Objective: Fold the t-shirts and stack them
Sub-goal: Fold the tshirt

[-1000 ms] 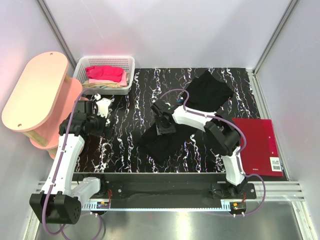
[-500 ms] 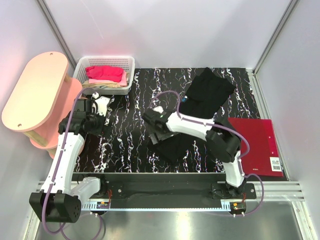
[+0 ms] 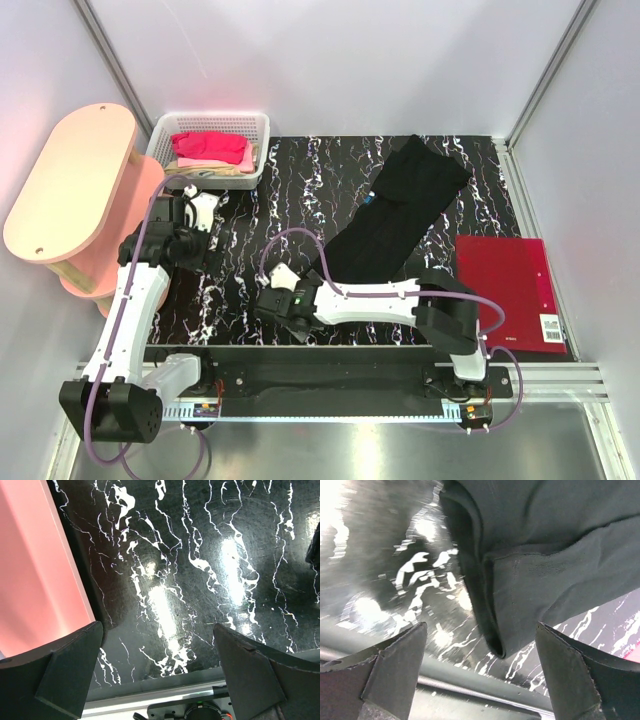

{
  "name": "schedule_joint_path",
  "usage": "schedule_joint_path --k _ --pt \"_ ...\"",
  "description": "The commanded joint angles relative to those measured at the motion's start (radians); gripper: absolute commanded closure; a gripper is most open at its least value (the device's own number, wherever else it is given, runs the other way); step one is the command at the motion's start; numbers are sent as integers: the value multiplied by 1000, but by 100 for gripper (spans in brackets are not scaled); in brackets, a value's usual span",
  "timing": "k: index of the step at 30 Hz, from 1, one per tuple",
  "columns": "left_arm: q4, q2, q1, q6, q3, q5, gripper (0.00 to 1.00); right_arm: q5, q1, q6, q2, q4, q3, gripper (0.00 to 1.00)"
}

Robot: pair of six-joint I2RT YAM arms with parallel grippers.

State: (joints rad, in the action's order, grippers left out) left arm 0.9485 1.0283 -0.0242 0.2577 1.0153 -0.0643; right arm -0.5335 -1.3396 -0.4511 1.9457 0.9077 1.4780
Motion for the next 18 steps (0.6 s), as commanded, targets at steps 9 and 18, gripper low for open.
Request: schedule_joint_path --k 9,18 --pt "-31 -27 6 17 20 35 1 -137 16 -23 111 -23 1 11" --pt "-36 -22 6 26 19 34 1 -158 26 -41 167 -70 -41 22"
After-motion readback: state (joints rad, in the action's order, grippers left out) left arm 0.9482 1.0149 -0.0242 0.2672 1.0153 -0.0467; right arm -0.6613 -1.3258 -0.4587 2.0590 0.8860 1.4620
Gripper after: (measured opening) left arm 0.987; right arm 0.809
